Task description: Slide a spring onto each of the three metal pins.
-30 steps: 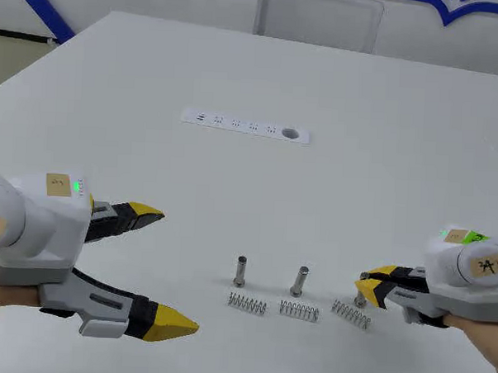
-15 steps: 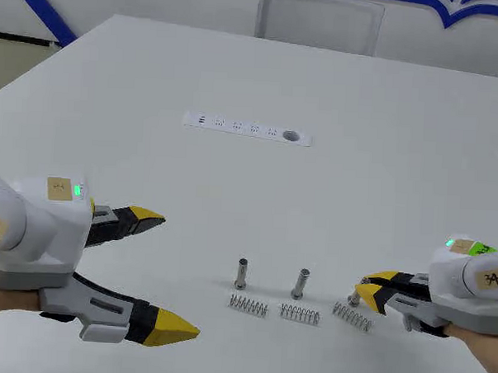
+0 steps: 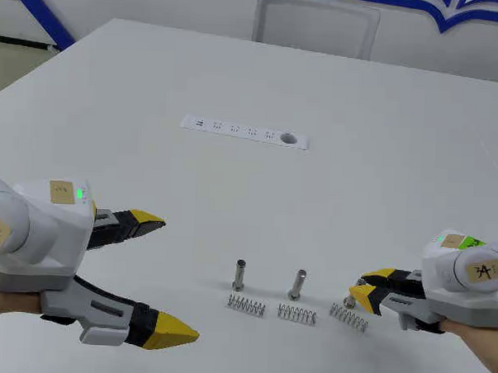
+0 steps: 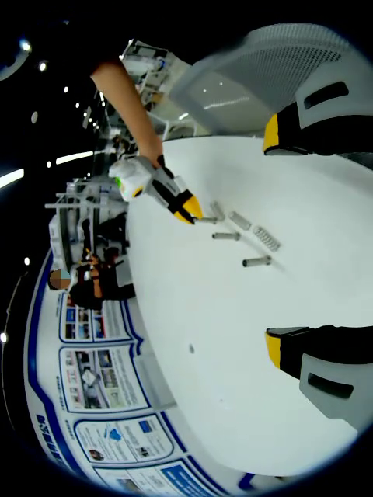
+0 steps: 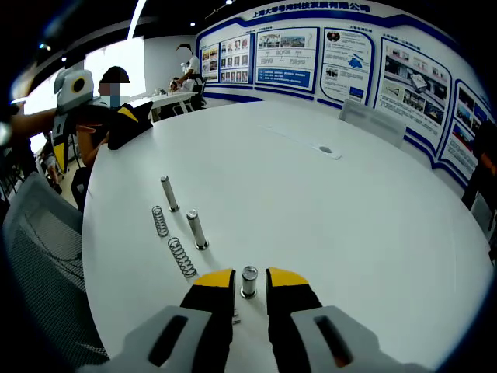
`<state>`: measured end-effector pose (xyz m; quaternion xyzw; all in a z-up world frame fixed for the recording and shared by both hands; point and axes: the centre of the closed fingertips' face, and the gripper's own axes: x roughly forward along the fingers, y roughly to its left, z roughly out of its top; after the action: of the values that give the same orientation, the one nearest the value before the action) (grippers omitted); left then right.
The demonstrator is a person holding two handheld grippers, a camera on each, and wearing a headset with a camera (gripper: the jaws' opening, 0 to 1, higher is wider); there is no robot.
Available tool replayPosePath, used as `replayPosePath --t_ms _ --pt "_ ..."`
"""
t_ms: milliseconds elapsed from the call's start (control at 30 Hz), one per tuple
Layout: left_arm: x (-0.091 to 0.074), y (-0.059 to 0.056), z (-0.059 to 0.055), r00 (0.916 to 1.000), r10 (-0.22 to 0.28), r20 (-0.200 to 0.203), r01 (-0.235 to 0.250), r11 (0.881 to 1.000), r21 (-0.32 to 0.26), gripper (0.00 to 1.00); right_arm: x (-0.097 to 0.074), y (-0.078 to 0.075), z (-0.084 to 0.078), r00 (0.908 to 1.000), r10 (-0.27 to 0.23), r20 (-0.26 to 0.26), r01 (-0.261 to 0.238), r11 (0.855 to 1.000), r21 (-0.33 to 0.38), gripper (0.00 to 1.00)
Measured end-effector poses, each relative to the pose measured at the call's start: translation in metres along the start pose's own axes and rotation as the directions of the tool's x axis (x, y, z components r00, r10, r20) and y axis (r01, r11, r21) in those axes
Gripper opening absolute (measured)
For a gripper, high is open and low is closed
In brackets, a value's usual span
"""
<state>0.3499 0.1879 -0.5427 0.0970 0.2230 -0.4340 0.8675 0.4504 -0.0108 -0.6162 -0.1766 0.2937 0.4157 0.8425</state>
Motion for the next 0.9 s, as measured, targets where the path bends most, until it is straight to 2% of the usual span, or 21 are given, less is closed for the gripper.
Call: replayPosePath --t_ms 200,300,433,567,733,900 --pt "0.001 0.002 -0.001 0.9999 -0.003 -0.016 0.003 1.0 0.015 0.93 -0.011 0.002 0.003 0.9997 0.011 0.023 -0.01 1.0 -0.013 0.21" --pt "0.002 0.004 0.002 1.0 0.0 -0.004 0.001 1.0 0.007 0.93 -0.014 0.003 -0.006 0.9994 0.033 0.007 -0.033 0.999 -0.018 0.21" --pt "0.005 0.004 0.0 1.0 0.002 -0.01 -0.002 1.0 0.003 0.93 -0.014 0.005 -0.024 0.9975 0.061 -0.035 -0.062 0.998 -0.021 0.22" --pt "0.008 0.0 -0.002 0.9997 -0.011 -0.02 0.011 1.0 0.005 0.93 -0.011 0.01 -0.038 0.9941 0.087 -0.065 -0.089 0.996 -0.024 0.22" --pt "0.01 0.001 -0.005 0.9993 -0.016 -0.033 0.016 1.0 0.002 0.93 -0.004 0.021 -0.045 0.9889 0.124 -0.082 -0.127 0.991 -0.036 0.22" --pt "0.01 0.003 -0.007 0.9993 -0.014 -0.036 0.014 1.0 -0.01 0.93 0.004 0.023 -0.042 0.9886 0.14 -0.055 -0.142 0.989 -0.039 0.22"
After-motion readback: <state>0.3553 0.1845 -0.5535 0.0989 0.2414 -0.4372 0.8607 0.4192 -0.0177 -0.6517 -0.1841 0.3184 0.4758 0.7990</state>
